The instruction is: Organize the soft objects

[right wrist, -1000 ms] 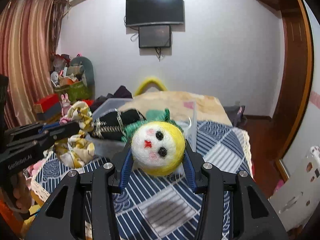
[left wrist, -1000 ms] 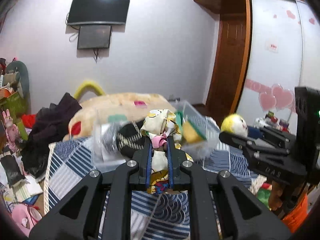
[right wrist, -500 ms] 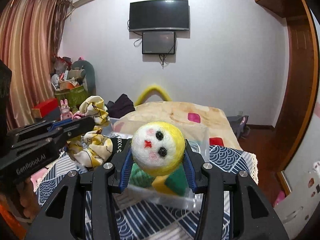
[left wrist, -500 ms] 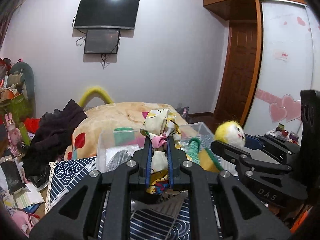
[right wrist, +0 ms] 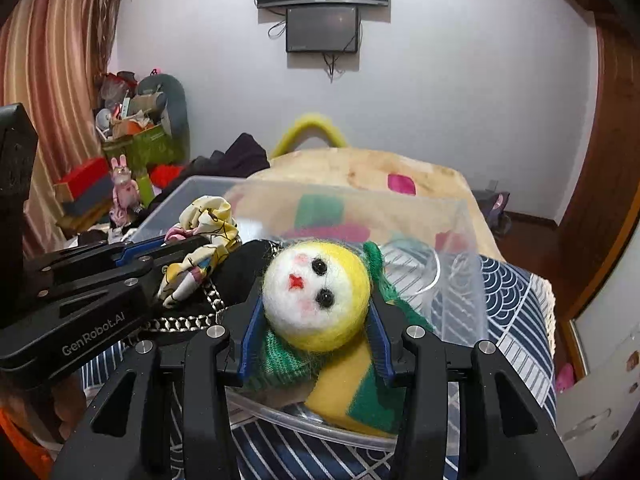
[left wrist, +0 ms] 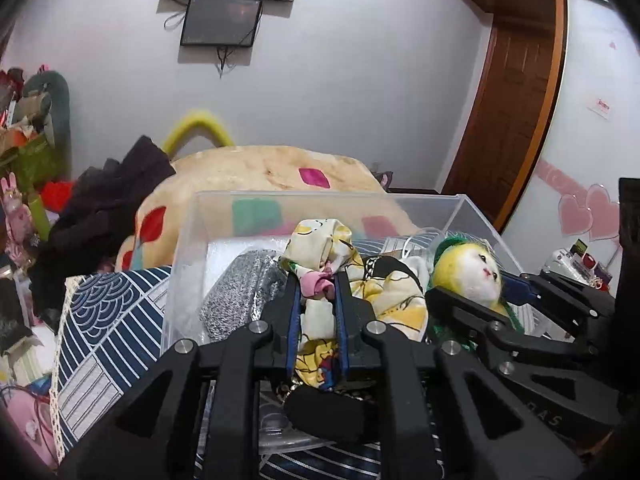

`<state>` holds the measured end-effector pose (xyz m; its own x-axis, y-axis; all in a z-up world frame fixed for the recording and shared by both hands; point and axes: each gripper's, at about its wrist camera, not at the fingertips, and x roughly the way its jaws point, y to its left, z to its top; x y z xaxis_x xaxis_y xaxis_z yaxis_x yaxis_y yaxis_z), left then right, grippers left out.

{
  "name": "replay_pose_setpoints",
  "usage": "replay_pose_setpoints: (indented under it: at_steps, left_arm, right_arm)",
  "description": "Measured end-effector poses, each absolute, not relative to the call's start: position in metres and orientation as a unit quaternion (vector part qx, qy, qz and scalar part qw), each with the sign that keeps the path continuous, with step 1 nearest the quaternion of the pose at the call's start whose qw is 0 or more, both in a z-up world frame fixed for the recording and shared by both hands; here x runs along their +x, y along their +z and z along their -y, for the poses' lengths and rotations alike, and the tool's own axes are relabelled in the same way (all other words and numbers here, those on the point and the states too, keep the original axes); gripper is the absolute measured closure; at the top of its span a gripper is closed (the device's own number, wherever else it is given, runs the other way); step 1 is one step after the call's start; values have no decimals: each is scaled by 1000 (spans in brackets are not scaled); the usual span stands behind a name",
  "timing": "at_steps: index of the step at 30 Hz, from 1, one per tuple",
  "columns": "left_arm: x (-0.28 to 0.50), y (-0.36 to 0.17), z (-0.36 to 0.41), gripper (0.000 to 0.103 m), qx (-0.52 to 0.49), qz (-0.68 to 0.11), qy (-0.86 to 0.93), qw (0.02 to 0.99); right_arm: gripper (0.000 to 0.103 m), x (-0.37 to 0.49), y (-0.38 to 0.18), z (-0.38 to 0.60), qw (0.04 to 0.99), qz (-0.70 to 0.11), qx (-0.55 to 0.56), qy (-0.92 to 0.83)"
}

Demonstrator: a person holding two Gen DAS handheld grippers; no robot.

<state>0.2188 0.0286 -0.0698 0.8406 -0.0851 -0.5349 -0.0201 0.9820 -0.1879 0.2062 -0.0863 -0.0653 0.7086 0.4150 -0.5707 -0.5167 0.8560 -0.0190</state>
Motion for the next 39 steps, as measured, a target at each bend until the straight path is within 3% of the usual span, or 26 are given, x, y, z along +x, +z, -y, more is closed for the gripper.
replay_pose_setpoints:
  at_steps: [5, 9, 20, 23, 25, 31, 33, 39]
  left_arm:
    - [212, -66, -25, 66, -78, -280, -10, 957]
    - [205, -61, -35, 62, -105, -280, -21, 954]
    - [156, -20, -25, 38, -76, -221, -27, 972]
    - [136, -7, -18, 30, -59, -193, -21, 979]
    - [124, 0, -13, 17, -51, -178, -16, 983]
    - [101, 13, -7, 3, -47, -156, -20, 987]
    - [93, 15, -6, 1, -44, -146, -15, 988]
    - [76, 18, -8, 0, -49, -138, -13, 989]
  right_arm:
    - [56, 204, -57, 90, 922, -282, -88, 252]
    - [38, 196, -49, 98, 928, -264, -84, 249]
    - [26, 163, -16, 117, 940, -206, -71, 264]
    - [24, 152, -9, 121, 942, -191, -66, 268]
    - [21, 145, -5, 125, 944, -181, -60, 268]
    - [13, 123, 5, 136, 952, -149, -50, 261]
    - [6, 115, 8, 139, 956, -137, -48, 256]
    - [0, 103, 16, 149, 959, -115, -36, 256]
